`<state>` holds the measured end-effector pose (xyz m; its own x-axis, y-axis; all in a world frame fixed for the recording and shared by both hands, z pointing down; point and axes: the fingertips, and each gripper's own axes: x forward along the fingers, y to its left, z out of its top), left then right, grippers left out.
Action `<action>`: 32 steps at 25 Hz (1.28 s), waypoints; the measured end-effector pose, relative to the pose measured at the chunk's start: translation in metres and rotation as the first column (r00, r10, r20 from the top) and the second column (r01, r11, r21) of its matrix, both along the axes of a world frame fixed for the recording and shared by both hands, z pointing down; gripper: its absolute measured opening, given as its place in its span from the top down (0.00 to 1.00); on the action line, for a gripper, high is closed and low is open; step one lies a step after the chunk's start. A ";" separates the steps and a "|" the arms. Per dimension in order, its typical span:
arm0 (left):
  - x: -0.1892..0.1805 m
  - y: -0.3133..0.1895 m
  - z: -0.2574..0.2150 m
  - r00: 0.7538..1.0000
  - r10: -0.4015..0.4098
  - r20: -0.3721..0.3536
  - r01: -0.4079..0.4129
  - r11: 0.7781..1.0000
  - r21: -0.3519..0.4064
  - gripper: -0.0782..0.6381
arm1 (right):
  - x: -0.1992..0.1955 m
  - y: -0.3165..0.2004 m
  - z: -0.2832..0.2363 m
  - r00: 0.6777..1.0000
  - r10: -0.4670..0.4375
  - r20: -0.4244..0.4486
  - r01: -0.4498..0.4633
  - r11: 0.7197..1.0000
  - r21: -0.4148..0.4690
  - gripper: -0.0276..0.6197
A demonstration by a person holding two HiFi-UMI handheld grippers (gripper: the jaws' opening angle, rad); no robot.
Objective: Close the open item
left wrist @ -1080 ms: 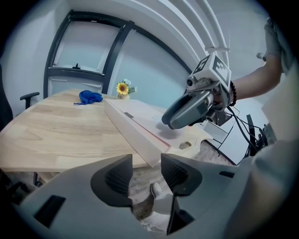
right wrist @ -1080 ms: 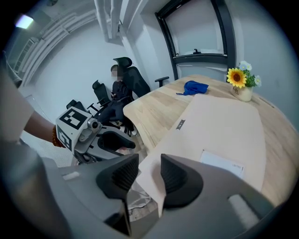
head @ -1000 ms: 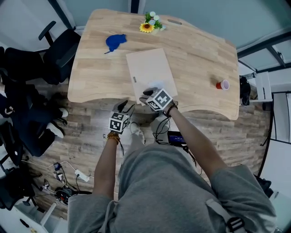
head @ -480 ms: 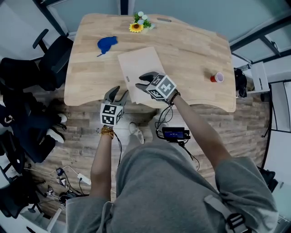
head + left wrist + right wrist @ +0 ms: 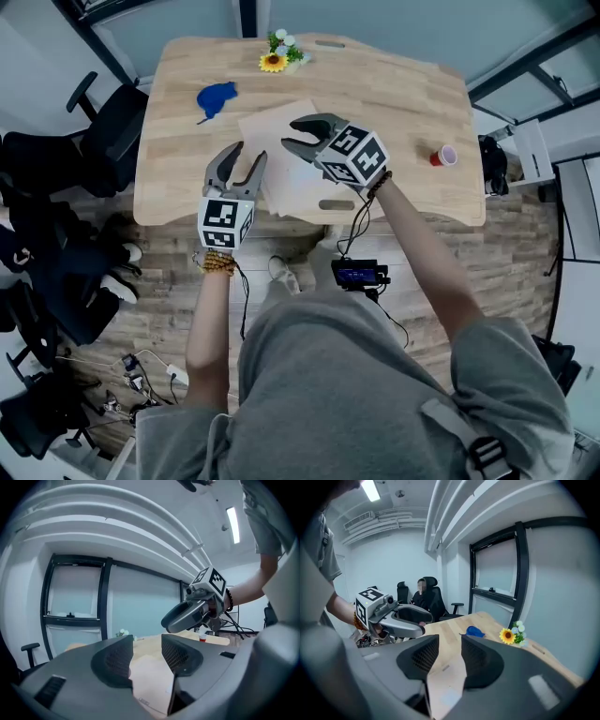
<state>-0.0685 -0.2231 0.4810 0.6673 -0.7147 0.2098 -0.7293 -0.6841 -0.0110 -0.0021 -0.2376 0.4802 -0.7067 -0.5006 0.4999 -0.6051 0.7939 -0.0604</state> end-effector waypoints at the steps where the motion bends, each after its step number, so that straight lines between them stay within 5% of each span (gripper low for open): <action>1: 0.003 -0.001 -0.012 1.000 0.002 -0.009 -0.002 1.000 0.020 0.62 | 0.002 -0.001 -0.010 1.000 0.001 0.004 -0.001 1.000 0.021 0.71; 7: 0.007 -0.002 -0.067 0.998 -0.018 -0.058 0.023 0.995 0.095 0.62 | 0.016 0.001 -0.072 0.998 0.044 0.054 -0.052 0.987 0.154 0.71; 16: 0.000 0.008 -0.146 0.994 -0.036 -0.100 0.059 0.969 0.240 0.62 | 0.053 0.031 -0.160 0.984 0.124 0.125 -0.160 0.927 0.340 0.71; 21: -0.001 0.025 -0.163 0.992 -0.054 -0.117 0.086 0.953 0.289 0.63 | 0.076 0.053 -0.173 0.945 0.247 0.214 -0.318 0.845 0.430 0.72; 32: 0.005 0.046 -0.157 0.985 -0.122 -0.122 0.154 0.940 0.305 0.65 | 0.074 0.100 -0.169 0.868 0.407 0.284 -0.494 0.651 0.576 0.73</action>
<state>-0.0632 -0.1771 0.3242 0.5633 -0.8200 -0.1014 -0.8246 -0.5504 -0.1305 0.0719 -0.1378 0.3110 -0.3413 -0.9339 -0.1063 -0.9205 0.3092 0.2389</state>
